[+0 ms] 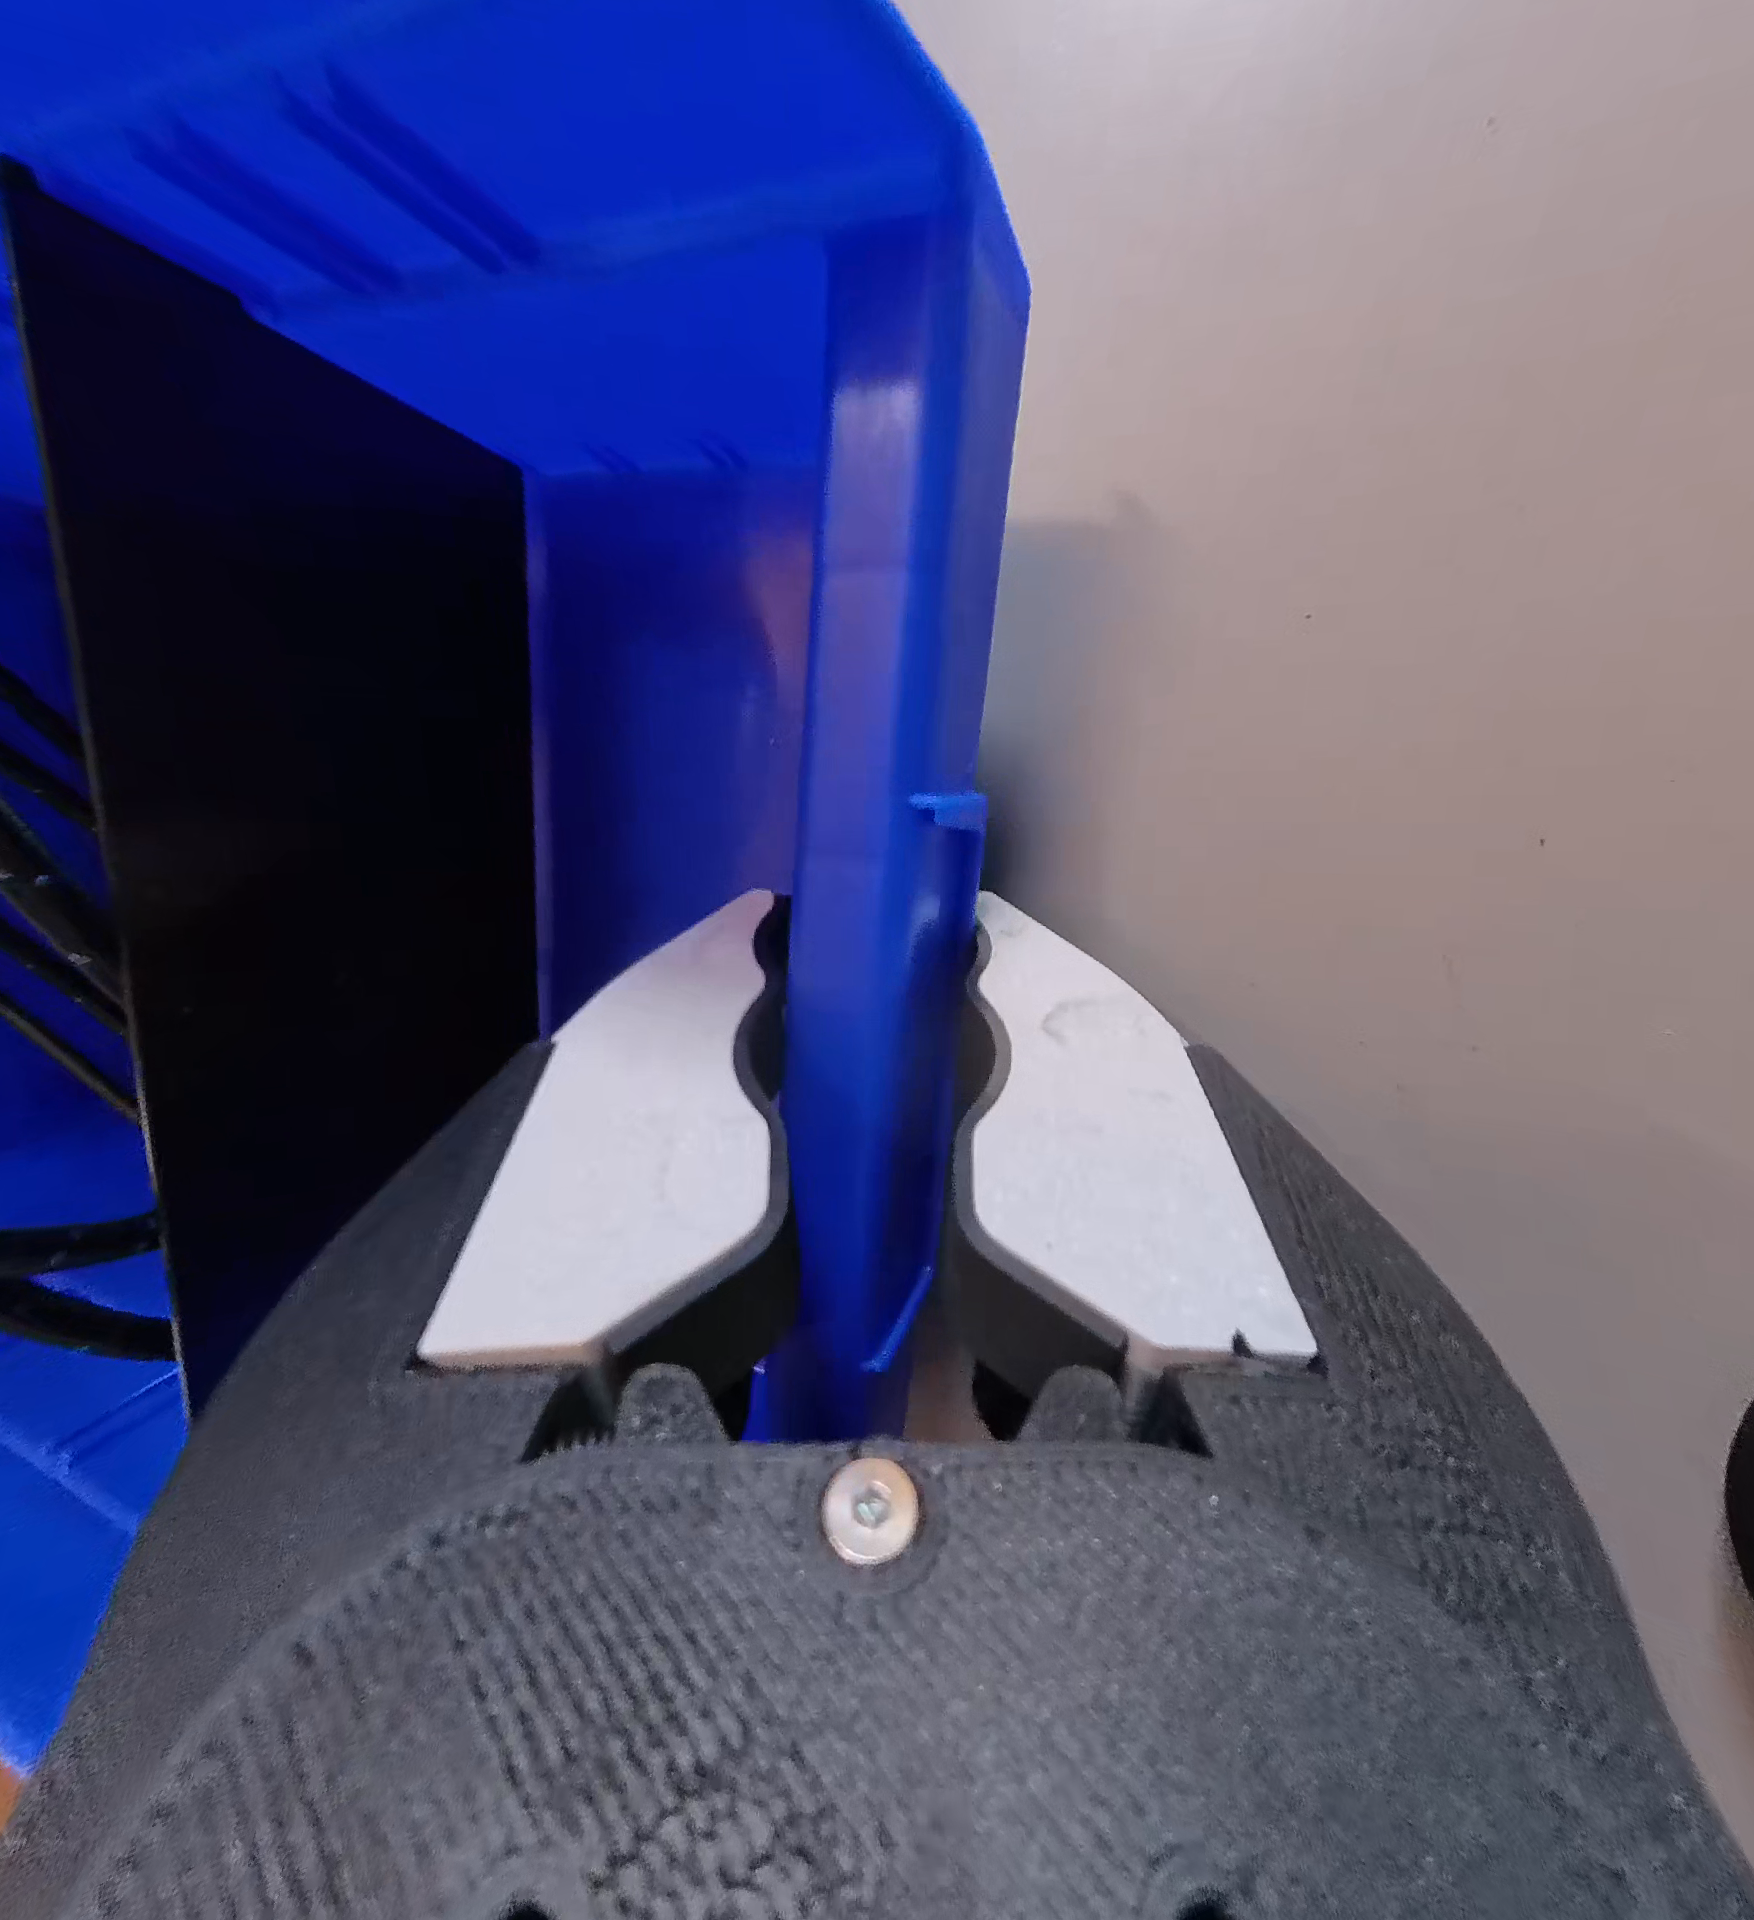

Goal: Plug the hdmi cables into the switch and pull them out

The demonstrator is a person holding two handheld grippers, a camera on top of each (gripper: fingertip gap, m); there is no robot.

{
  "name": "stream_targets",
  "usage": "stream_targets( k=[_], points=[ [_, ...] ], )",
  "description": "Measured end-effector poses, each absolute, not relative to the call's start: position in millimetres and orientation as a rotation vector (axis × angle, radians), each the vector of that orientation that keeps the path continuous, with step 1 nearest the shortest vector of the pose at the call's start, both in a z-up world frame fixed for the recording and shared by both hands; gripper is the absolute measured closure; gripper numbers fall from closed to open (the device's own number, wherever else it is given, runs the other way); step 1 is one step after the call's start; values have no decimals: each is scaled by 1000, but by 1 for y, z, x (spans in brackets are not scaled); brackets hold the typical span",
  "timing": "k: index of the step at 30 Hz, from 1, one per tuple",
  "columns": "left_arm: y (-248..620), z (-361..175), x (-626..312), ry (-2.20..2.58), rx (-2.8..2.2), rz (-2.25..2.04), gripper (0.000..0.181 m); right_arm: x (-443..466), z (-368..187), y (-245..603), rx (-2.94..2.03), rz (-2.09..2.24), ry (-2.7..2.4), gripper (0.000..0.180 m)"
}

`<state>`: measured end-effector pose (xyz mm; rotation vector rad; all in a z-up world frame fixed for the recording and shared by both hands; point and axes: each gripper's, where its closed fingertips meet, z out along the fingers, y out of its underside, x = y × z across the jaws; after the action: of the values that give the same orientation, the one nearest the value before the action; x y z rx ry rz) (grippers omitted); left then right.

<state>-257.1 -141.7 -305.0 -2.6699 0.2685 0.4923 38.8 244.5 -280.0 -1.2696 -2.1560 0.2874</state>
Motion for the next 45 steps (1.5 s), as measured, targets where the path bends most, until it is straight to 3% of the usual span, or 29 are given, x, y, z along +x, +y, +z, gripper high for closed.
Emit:
stream_targets(
  k=[4,11,17,23,35,45],
  points=[
    [-143,-299,-259,206,-2604,577,137,29,-242,224,-1359,520,-1919,143],
    [-129,-257,-245,11,-2320,526,132,5,-198,161,-1396,1065,-1502,142],
    [-99,-172,-239,-158,-1930,340,136,-9,-217,148,-1394,1110,-1382,142],
    [-78,-105,-314,-382,-1799,365,135,-9,-231,138,-1388,1088,-1407,142],
    [-21,-159,-400,-770,-2238,11,118,-4,-219,128,-1343,1201,-1371,137],
    [-11,-159,-394,-742,-2329,-46,155,0,-212,104,-1232,1295,-1481,115]
  ],
)
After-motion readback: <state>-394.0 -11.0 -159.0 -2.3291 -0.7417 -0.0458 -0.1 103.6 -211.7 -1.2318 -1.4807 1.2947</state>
